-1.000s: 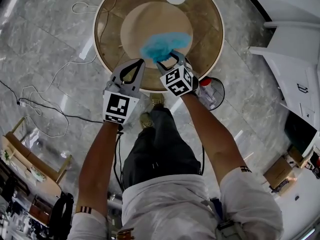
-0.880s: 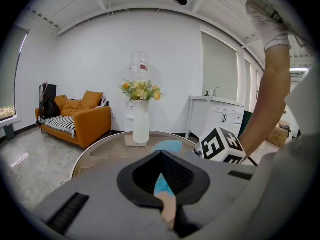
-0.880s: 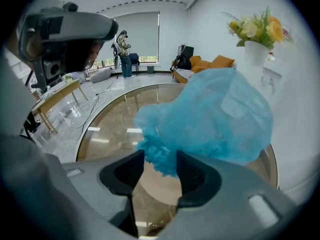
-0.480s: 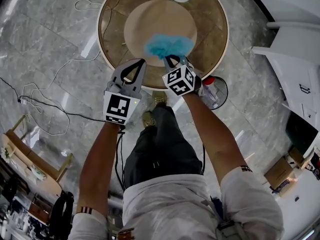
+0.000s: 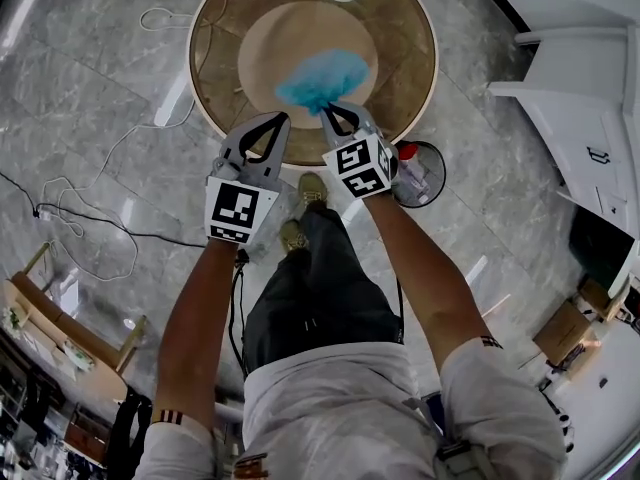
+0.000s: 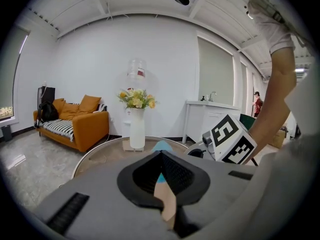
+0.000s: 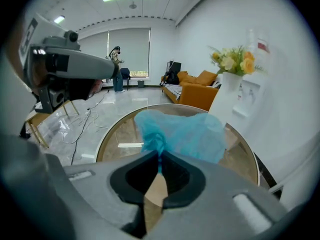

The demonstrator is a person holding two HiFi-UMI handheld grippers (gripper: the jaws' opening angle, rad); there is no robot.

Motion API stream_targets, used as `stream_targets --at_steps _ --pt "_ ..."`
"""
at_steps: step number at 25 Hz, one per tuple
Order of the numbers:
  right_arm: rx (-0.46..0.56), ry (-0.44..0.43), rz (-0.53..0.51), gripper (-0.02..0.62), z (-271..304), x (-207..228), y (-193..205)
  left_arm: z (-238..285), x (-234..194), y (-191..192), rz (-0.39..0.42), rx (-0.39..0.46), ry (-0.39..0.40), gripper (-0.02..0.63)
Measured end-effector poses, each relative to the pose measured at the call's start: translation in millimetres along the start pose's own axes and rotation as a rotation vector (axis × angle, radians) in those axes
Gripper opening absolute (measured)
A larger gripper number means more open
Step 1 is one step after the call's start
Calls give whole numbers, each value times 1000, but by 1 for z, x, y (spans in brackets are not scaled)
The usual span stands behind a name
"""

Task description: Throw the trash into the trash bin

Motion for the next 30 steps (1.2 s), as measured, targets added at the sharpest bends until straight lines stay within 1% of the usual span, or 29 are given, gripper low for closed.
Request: stream_targets --at_steps 4,8,16,23,30 --pt "32 34 25 20 -24 0 -2 -4 12 -6 18 2 20 -2" --pt "79 87 65 18 -55 4 -3 -10 30 -14 41 16 46 -2" --pt "184 181 156 18 -136 0 8 -18 85 -36 81 72 122 -2" --pt "208 289 267 18 -207 0 41 -22 130 -48 97 91 167 -2" --pt "155 385 328 18 -261 9 96 -8 178 -49 105 88 242 -2"
Point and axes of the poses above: the fingertips, and each gripper's own axes: z forward along the fingers, x to its right, y out of its underside, the point moved 6 cm from there along -z, backward along the fingers, and after that the axes turned 6 degrees about y, right-handed, at the moved point
